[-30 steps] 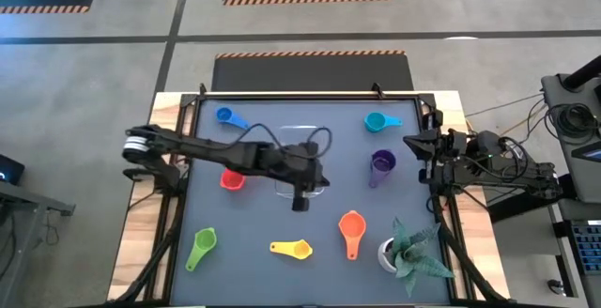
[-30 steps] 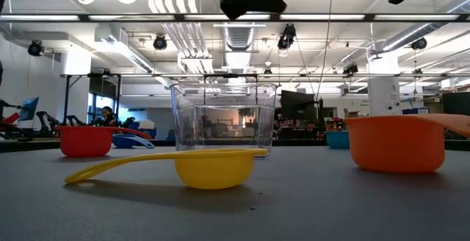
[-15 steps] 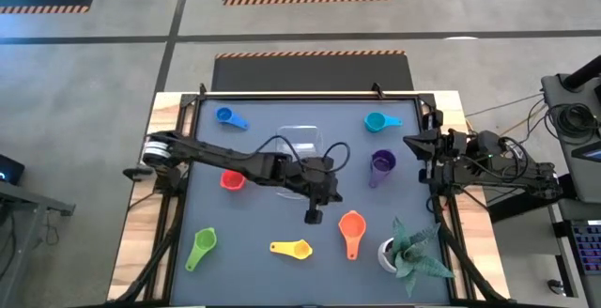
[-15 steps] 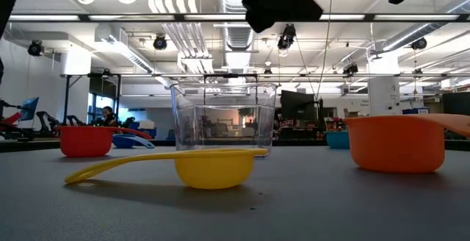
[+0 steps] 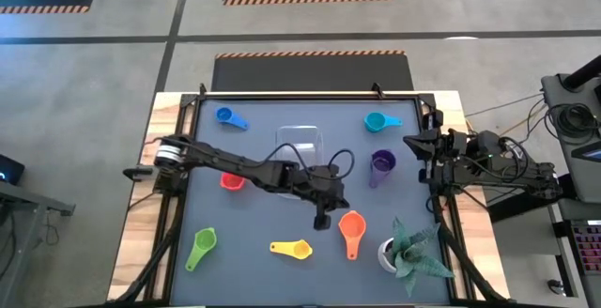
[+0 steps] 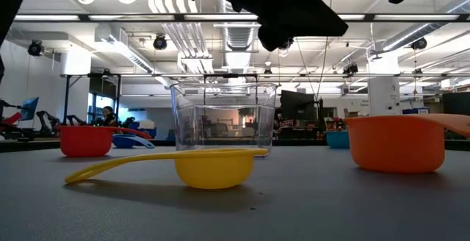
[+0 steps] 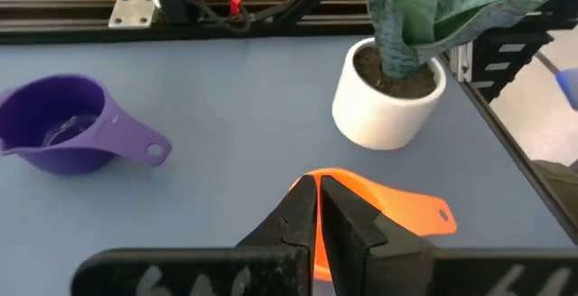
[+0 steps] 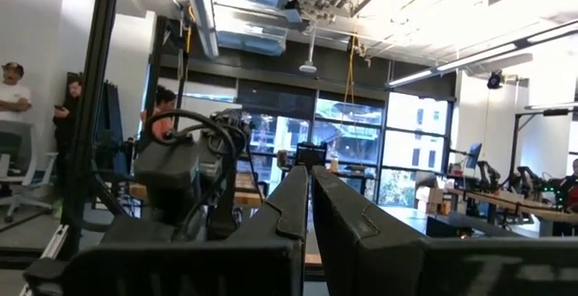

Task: Nest measuring cups in basket
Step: Stack the orange measuring cup on top of the purple measuring cup

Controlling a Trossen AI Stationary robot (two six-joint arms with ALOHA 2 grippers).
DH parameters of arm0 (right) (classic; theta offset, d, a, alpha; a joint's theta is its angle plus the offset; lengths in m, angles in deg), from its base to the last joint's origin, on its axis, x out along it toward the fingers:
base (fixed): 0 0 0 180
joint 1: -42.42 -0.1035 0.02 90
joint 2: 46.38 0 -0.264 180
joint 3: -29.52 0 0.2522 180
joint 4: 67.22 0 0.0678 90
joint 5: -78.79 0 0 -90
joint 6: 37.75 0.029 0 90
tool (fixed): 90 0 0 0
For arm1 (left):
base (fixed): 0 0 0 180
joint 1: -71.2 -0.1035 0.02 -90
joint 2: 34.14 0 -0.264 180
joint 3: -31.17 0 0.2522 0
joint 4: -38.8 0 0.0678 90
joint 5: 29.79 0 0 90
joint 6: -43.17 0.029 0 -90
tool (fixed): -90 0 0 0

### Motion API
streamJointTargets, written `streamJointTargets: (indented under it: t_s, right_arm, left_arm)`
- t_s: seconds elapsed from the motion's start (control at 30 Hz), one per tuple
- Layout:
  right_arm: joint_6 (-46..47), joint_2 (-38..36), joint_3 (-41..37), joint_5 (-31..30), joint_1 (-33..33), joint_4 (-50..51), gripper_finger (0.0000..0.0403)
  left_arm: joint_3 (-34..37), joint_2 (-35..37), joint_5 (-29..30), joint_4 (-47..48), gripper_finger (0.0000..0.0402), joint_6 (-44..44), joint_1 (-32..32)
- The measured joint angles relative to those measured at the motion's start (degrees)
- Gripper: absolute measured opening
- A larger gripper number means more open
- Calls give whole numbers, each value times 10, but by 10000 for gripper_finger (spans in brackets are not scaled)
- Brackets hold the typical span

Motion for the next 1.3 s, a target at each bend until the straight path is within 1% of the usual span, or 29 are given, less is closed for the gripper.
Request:
streamJointTargets:
  t_s: [0.27,0.5,0.67,0.8,1.03,1.3]
  right_arm:
    - [-4,0,0,0,0,-2,9]
    - [-7,0,0,0,0,-2,9]
    - [-7,0,0,0,0,-2,9]
    - [-10,0,0,0,0,-2,9]
    - [-10,0,0,0,0,-2,9]
    - [-10,0,0,0,0,0,9]
  left_arm:
    - [0,-7,0,-17,0,-1,0]
    - [0,-9,0,-23,0,-29,1]
    - [0,-29,1,-53,0,-43,6]
    - [-10,-39,-1,-33,3,-43,9]
    - [-37,-58,-1,-14,45,-31,10]
    - [-38,-62,0,5,117,-15,12]
